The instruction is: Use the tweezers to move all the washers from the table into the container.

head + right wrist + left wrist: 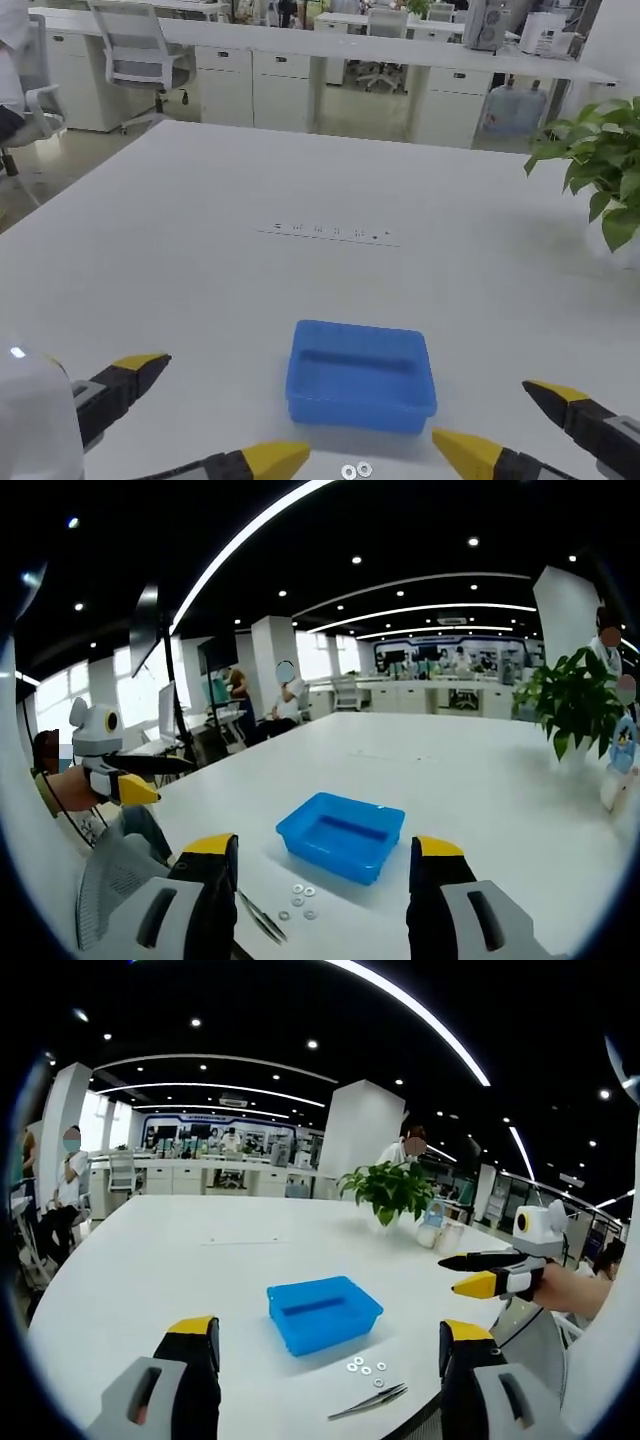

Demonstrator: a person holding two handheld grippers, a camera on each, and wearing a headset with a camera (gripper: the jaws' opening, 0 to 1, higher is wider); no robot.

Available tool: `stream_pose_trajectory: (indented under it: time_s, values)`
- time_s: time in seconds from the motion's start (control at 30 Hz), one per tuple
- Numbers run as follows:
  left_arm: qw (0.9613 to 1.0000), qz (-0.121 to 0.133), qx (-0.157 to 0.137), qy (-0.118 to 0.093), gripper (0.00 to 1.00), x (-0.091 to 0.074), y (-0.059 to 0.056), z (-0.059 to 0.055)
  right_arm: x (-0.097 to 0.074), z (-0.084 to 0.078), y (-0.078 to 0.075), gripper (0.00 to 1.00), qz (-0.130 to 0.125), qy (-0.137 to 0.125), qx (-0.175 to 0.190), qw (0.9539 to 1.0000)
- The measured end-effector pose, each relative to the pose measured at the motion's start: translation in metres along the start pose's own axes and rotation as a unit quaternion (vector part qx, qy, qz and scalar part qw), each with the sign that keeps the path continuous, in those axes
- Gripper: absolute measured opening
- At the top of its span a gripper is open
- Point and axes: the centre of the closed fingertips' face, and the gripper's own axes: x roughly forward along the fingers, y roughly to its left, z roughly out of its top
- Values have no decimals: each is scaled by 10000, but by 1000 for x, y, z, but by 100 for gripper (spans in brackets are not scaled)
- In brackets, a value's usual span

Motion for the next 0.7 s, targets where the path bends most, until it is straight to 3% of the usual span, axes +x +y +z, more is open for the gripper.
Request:
stream_pose_trajectory:
  time_s: [0.17,0.3,0.4,0.47,0.53,0.6,0.63,0.67,0.7]
  values:
    - [9999,-127,36,109,88,5,0,-4,-4,-5,-4,67,-114,87,-11,9999]
    - [9982,-345,244,428,81,10,-4,-16,-5,-12,-1,63,-103,198,-13,9997]
    - [9938,-731,356,752,70,17,-14,-28,-3,-24,1,57,-109,406,-106,9991]
    - [9896,-1012,376,949,60,23,-20,-36,-1,-32,4,50,-27,575,-118,9983]
    - [9823,-1246,606,1262,50,28,-23,-47,2,-40,11,42,178,775,-217,9966]
    - [9717,-1425,1037,1575,41,34,-23,-58,5,-45,16,34,306,907,-375,9947]
    - [9695,-1466,1083,1636,37,35,-23,-61,7,-47,19,30,379,1000,-467,9932]
    - [9644,-1594,1147,1770,36,38,-26,-66,8,-48,20,28,414,1041,-529,9923]
    - [9628,-1668,1147,1789,34,40,-26,-67,11,-50,22,27,469,1100,-620,9909]
